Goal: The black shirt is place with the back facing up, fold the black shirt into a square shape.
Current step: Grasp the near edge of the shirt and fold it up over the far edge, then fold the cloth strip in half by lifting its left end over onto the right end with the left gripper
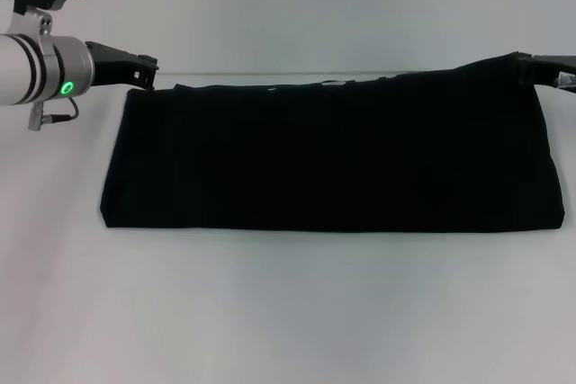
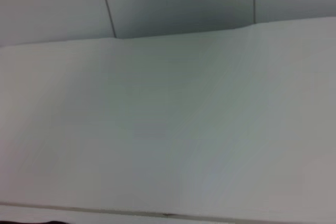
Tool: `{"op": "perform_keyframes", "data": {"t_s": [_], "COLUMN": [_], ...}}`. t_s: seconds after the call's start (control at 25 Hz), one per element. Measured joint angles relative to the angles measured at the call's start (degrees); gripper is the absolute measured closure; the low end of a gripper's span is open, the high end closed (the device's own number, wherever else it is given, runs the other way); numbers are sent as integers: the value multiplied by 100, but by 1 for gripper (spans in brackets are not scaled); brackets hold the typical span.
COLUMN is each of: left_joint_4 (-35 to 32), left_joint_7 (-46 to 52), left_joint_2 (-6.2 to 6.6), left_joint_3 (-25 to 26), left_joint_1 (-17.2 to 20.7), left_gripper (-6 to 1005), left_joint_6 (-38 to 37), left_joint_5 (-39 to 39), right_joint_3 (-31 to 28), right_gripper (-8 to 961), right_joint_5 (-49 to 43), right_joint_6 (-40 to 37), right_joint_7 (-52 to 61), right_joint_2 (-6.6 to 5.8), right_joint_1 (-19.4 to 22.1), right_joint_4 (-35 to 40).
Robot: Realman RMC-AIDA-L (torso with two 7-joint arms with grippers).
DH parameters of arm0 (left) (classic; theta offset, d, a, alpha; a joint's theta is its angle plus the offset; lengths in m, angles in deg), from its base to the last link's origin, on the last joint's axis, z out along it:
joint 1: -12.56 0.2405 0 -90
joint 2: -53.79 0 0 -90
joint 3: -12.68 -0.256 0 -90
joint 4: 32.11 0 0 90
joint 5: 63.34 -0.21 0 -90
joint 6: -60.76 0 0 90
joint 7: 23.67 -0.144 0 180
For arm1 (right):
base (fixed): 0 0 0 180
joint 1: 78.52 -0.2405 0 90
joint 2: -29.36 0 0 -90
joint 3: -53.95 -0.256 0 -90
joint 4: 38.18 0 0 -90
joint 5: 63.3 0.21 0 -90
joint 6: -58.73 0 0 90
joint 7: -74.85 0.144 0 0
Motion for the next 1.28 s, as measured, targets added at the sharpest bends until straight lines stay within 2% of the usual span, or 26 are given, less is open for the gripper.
{"op": "perform_keyframes", "data": {"t_s": [0.32, 0.48, 0.72, 0.88, 0.92, 0.96, 1.0, 1.16, 1.28], "left_joint_4": [124, 142, 94, -321, -452, -588, -705, -1241, -1524], "left_joint_7": [14, 32, 282, 1027, 1186, 1360, 1506, 2130, 2461], "left_joint_2": [-110, -156, -166, -66, -35, 0, 31, 182, 244], "left_joint_3": [1, 1, 0, 0, -3, 1, 1, 41, 62], "left_joint_1": [-13, 15, 69, 277, 348, 430, 506, 801, 957], "left_gripper": [886, 884, 703, 571, 534, 498, 462, 461, 460], "left_joint_6": [437, 546, 384, -622, -930, -1298, -1619, -3315, -4155], "left_joint_5": [2, 2, -36, -59, -48, -42, -36, -31, -37], "right_joint_3": [-18, -6, -1, 3, 2, 2, 3, 2, 0], "right_gripper": [890, 794, 651, 457, 408, 380, 352, 239, 213], "right_joint_5": [5, 140, 222, 213, 221, 221, 222, 222, 222], "right_joint_6": [213, 320, -183, -1204, -1870, -1870, -2209, -3372, -3927], "right_joint_7": [-27, -15, 173, 680, 870, 870, 961, 1201, 1254], "right_joint_2": [48, 74, -37, -219, -272, -272, -289, -339, -370], "right_joint_1": [28, 92, 229, 455, 612, 612, 703, 1016, 1175], "right_joint_4": [-49, 78, 125, 214, 334, 334, 408, 720, 839]}}
